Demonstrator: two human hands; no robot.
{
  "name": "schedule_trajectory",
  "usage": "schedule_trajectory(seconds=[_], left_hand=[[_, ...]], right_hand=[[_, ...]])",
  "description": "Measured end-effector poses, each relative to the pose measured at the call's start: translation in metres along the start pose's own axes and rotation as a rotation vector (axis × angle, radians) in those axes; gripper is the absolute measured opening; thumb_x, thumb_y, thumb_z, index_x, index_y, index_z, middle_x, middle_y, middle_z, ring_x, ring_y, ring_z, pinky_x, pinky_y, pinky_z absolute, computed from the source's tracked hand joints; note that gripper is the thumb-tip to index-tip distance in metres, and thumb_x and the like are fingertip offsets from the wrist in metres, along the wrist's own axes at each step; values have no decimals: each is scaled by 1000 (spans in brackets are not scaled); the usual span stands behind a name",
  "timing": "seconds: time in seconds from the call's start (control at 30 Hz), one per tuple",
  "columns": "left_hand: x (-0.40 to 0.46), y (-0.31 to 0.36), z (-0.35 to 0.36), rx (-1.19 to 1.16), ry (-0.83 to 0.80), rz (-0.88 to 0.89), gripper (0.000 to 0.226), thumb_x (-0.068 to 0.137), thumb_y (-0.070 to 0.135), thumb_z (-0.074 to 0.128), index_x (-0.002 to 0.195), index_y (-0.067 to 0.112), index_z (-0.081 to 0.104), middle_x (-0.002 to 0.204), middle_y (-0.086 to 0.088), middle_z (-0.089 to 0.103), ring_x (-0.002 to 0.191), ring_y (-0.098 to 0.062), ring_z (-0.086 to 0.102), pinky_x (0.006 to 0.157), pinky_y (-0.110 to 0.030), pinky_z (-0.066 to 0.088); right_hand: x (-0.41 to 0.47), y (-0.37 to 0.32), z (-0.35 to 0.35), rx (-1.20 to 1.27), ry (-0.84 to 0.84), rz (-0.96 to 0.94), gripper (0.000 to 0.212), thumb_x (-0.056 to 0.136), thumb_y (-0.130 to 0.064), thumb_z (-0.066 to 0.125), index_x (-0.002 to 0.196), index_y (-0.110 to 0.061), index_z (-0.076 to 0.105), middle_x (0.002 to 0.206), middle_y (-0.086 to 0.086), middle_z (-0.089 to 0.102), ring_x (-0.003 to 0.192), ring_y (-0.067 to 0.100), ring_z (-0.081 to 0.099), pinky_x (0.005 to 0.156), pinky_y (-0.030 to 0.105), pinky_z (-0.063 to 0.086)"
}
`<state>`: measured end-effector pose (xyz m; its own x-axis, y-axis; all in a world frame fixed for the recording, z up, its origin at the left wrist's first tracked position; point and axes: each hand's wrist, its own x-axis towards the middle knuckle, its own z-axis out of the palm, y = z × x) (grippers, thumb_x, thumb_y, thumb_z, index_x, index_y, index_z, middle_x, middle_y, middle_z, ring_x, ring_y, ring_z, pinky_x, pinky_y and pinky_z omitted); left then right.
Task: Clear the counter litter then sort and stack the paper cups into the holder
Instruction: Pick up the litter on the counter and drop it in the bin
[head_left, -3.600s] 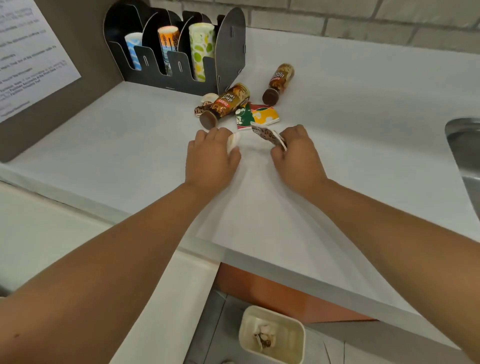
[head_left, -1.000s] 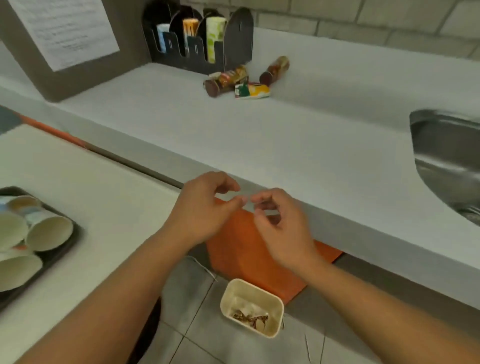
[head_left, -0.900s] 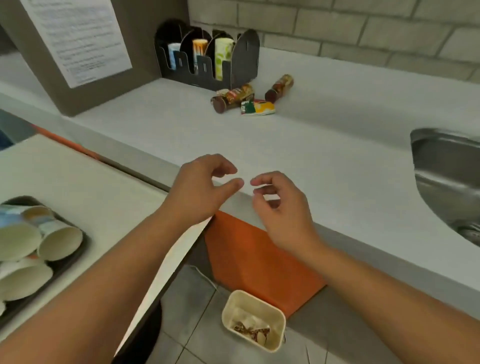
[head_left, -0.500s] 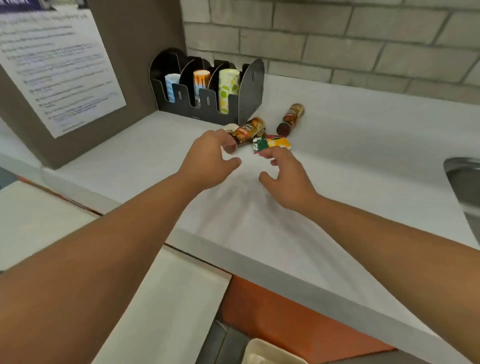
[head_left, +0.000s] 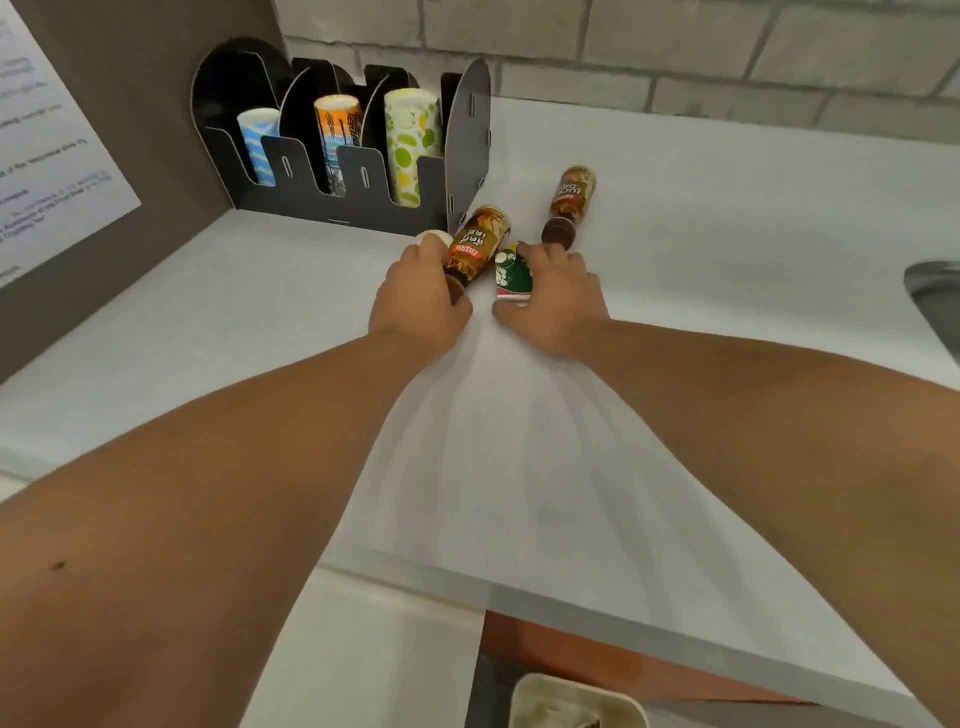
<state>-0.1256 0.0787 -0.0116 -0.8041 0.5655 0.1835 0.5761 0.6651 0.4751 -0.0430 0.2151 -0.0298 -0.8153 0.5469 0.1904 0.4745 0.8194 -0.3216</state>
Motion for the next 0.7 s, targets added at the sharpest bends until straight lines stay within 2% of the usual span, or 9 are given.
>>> schedule_trajectory(seconds=[0.1,0.17,0.23,0.33,0.47,0.57,0.7], left_hand=[[-11,-2,3,-51,83,35,53,82,34,72,127,17,50,124,-7,54,111,-24,54,90,-37,52],[-21,-3,1,-89,126,62,50,82,35,71,125,17,53,123,-6,54,110,-21,52,87,-31,50],[-34,-3,-1,-148,175,81,44,84,33,68,122,18,54,120,-5,53,103,-17,52,80,-25,46],[-55,2,-8,-245,246,96,36,84,30,65,117,18,56,116,-3,52,93,-12,49,76,-21,41],[-92,21,-25,-367,379,116,28,82,27,61,108,18,57,102,2,51,90,-16,53,75,-30,51],[-131,45,-40,-457,490,171,25,79,27,57,102,19,54,91,3,50,84,-18,51,72,-34,51],[-194,84,-56,-454,613,298,28,78,22,54,102,8,59,88,2,49,82,-19,50,70,-37,49]], right_hand=[[-5,-2,-1,-140,57,10,76,78,-59,56,142,-23,37,136,9,41,122,32,38,96,42,37],[-12,-1,-5,-114,24,32,75,76,-61,58,136,-20,42,135,10,39,117,32,40,93,42,42],[-21,3,-11,-88,-6,14,72,76,-56,60,133,-16,43,134,11,37,112,31,45,87,40,46],[-41,12,-25,-97,15,-82,47,88,-37,55,128,-13,50,124,10,44,102,32,54,78,37,47],[-86,27,-51,72,73,-82,32,92,-27,51,122,-15,47,113,8,57,89,31,57,70,35,44],[-135,34,-77,205,177,-153,22,92,-28,52,109,-13,51,90,7,63,74,28,55,60,33,41],[-211,40,-104,397,234,-258,19,87,-32,55,96,-16,61,84,-2,60,72,19,55,62,33,45]])
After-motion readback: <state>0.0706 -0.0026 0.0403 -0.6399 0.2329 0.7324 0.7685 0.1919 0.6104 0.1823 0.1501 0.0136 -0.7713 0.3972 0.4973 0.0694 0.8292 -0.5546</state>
